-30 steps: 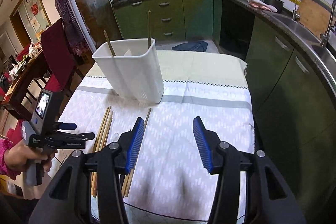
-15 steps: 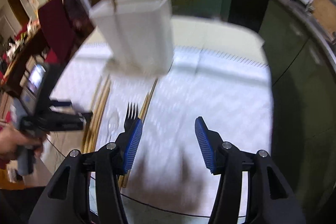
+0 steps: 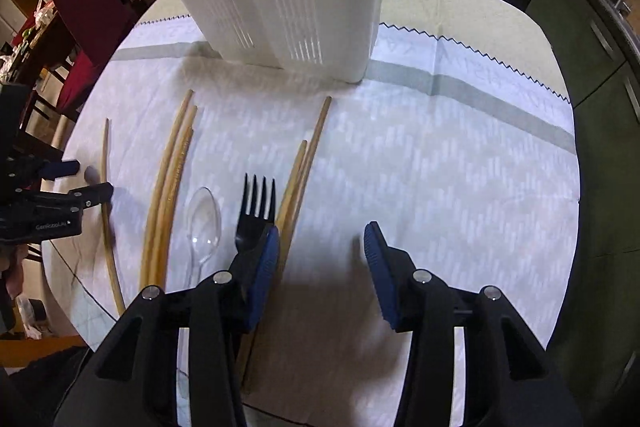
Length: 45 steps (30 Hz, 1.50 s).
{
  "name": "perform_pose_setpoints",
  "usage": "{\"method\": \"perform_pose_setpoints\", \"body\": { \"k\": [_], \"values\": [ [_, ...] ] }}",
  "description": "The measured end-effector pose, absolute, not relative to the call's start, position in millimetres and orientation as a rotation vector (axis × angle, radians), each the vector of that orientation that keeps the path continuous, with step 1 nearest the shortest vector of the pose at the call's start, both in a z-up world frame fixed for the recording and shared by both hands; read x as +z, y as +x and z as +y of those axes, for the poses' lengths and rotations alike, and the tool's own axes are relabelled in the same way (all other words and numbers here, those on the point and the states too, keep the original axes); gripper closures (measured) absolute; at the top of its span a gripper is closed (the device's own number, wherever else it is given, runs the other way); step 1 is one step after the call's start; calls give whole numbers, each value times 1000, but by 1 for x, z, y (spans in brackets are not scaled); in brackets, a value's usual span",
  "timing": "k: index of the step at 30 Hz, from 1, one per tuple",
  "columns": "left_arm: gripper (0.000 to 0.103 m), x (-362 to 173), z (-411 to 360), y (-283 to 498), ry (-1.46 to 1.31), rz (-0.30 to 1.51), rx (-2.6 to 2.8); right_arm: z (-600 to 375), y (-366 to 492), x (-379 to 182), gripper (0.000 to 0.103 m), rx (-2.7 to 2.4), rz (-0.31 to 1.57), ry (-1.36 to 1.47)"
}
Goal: Organize utensils
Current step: 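Move both grippers back down to the remaining chopsticks on the cloth, then grasp a wooden chopstick with the left gripper while the right gripper grasps another chopstick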
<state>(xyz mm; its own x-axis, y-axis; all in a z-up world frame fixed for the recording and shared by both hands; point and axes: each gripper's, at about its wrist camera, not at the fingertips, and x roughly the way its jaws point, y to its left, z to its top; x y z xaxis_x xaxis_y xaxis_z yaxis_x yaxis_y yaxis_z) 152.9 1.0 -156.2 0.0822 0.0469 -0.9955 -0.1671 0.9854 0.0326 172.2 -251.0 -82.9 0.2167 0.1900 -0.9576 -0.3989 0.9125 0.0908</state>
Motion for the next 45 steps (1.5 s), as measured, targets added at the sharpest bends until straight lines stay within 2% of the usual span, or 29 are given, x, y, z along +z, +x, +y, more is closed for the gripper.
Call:
{"method": "perform_pose_setpoints", "body": {
  "k": [5,7,9,10,20,22,27,45],
  "values": [
    [49,-156,5,149,-162,1486,166,-247,172,-76,58,411,1291,-199],
    [71,-152,-1,149,-178,1484,170,-245,171,-72,58,417,1284,-204],
    [87,-146,-15,145,-196,1480,158,-245,170,-68,58,422,1277,-204],
    [89,-146,-18,146,-190,1478,155,-245,169,-66,58,423,1275,-203],
    [95,-134,-89,159,110,1431,-78,-255,175,-77,58,410,1331,-173],
    [94,-134,-94,160,123,1441,-87,-254,177,-80,61,400,1339,-179],
    [94,-133,-89,165,135,1451,-83,-248,181,-89,71,380,1362,-202],
    [94,-134,-62,151,134,1425,-91,-213,187,-107,73,334,1382,-278]
  ]
}}
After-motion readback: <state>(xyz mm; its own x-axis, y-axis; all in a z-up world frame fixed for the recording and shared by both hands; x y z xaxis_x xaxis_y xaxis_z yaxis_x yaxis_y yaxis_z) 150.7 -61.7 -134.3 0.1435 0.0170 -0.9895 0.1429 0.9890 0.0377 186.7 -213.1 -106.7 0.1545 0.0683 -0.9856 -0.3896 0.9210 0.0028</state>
